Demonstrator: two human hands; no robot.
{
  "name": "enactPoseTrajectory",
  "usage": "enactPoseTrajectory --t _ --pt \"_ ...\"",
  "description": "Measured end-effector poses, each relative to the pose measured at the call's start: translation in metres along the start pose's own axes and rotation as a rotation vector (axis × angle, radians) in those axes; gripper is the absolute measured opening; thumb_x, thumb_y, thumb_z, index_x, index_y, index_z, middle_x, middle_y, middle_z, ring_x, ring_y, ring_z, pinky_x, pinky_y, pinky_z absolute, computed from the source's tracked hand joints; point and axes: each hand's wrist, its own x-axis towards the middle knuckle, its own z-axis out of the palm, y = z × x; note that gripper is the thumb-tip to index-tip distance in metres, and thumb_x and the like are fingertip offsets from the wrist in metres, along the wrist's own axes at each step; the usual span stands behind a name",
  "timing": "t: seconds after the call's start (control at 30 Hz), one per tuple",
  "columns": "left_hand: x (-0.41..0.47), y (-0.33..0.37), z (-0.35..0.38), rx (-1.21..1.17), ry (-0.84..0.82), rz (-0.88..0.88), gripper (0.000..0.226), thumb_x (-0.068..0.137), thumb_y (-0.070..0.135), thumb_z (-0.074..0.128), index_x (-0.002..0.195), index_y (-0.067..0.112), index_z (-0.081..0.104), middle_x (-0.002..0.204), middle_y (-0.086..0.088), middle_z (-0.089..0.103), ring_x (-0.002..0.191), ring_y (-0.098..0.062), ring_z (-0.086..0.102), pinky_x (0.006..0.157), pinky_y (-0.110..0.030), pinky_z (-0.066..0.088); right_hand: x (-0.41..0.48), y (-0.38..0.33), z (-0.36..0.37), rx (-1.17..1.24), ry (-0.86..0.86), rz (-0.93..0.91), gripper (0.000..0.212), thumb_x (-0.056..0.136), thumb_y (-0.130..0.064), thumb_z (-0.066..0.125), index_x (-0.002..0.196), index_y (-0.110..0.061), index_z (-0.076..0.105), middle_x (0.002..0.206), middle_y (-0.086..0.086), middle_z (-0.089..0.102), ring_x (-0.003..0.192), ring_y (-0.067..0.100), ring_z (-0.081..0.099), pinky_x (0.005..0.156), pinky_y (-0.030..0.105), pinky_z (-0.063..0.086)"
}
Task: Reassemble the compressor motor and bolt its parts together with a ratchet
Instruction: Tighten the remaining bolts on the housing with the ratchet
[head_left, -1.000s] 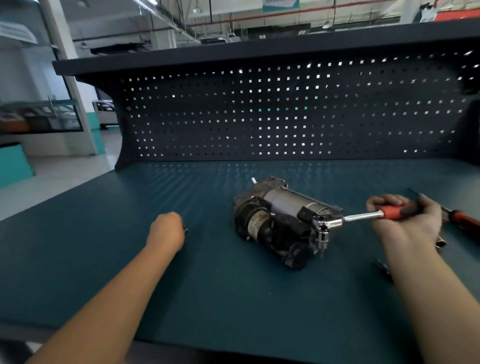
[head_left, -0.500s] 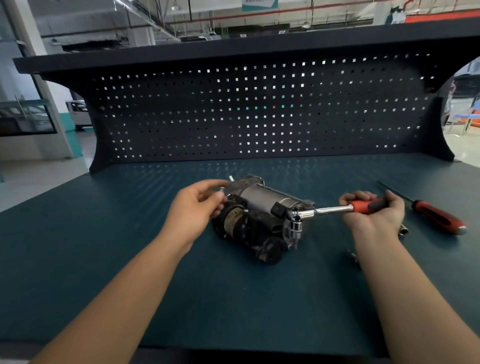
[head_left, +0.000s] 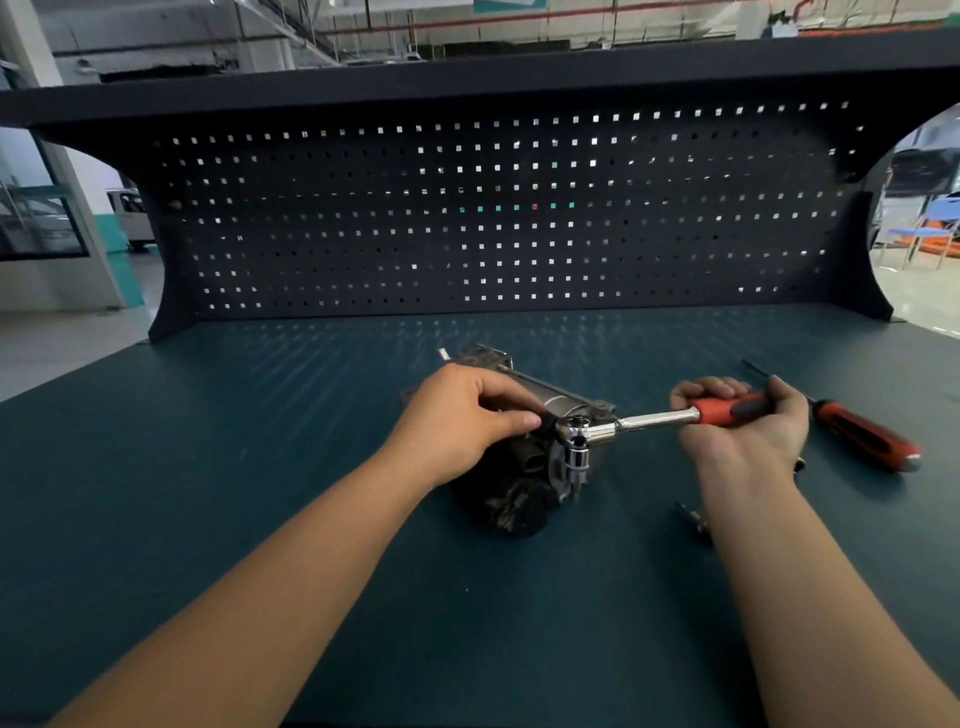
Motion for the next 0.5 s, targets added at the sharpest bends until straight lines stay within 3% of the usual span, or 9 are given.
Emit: enactPoseTrajectory --t 0.07,0.23,0.37,0.5 --pt "0.001 0.001 -0.001 0.013 -0.016 -0.001 0.022 0.079 0.019 0.075 0.072 0.040 0.071 0.073 0.026 0.068 0.074 0.010 0.062 0.064 -0.003 0.041 -0.001 0.000 0.001 0.039 0.015 -0.008 0.026 0.085 -0.023 0.050 0.064 -0.014 0.039 0.050 -0.004 0.041 0.038 0.013 0.039 0.058 0.020 0.034" --pt "0.002 0.003 0.000 0.027 -0.032 -0.011 0.026 0.077 0.019 0.076 0.068 0.042 0.069 0.073 0.027 0.068 0.076 0.010 0.062 0.064 -0.003 0.043 -0.005 -0.001 0.006 0.163 0.128 -0.057 0.033 0.087 -0.021 0.047 0.059 -0.014 0.032 0.053 -0.003 0.040 0.034 0.014 0.038 0.059 0.021 0.033" --pt "0.001 0.000 -0.004 -0.111 -0.101 -0.093 0.020 0.076 0.013 0.077 0.075 0.032 0.073 0.071 0.016 0.071 0.071 0.005 0.065 0.065 -0.010 0.046 -0.002 0.001 0.015 0.281 0.196 -0.058 0.025 0.089 -0.024 0.044 0.069 -0.014 0.033 0.045 -0.002 0.037 0.031 0.013 0.036 0.052 0.016 0.035" --pt "0.002 -0.003 -0.004 -0.149 -0.115 -0.147 0.015 0.077 0.011 0.075 0.083 0.025 0.074 0.076 0.009 0.072 0.073 0.001 0.066 0.068 -0.011 0.050 -0.001 0.021 0.023 0.189 0.237 -0.036 0.028 0.090 -0.024 0.044 0.068 -0.014 0.032 0.040 -0.002 0.037 0.031 0.013 0.035 0.055 0.020 0.032"
